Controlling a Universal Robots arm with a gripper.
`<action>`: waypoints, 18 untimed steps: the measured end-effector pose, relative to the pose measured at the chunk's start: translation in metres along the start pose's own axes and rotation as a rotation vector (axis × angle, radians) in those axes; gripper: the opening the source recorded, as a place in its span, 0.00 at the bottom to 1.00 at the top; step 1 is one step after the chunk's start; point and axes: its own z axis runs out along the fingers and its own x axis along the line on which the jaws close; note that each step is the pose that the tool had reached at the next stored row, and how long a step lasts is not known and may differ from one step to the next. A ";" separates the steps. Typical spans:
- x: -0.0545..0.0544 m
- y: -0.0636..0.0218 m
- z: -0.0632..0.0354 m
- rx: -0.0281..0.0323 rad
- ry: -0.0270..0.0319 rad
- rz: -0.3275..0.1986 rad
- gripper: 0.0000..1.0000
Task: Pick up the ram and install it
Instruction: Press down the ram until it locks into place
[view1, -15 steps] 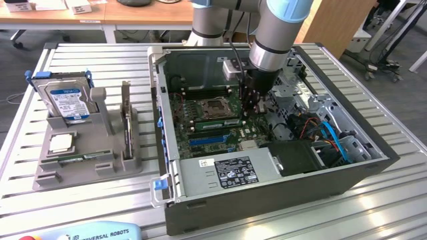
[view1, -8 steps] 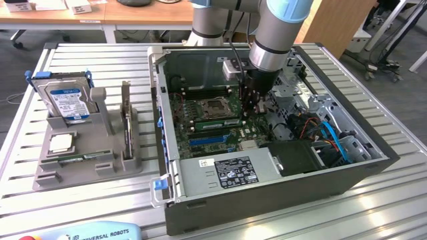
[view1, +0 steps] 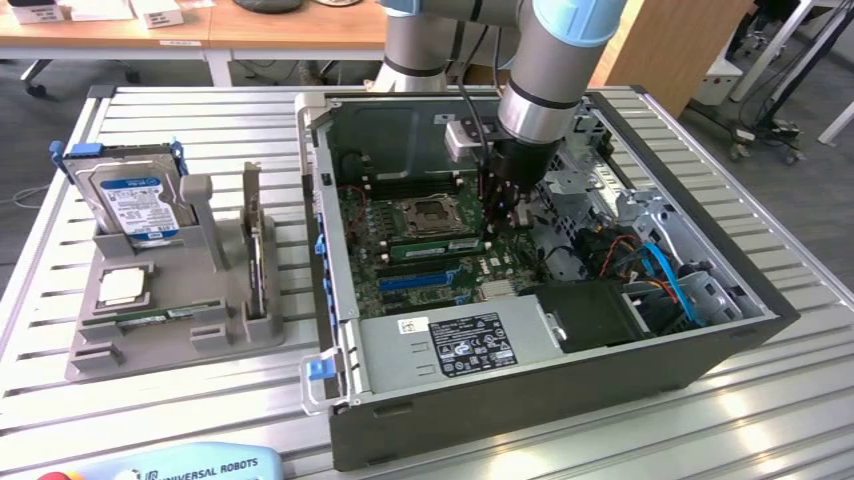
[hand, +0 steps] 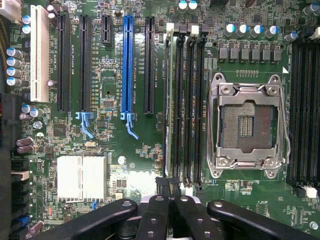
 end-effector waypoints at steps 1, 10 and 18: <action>0.000 0.0000 0.0000 0.0000 0.0000 0.000 0.10; 0.000 0.0000 0.0003 -0.0001 0.0000 0.000 0.10; 0.000 0.0003 -0.0089 0.0000 -0.0003 0.000 0.10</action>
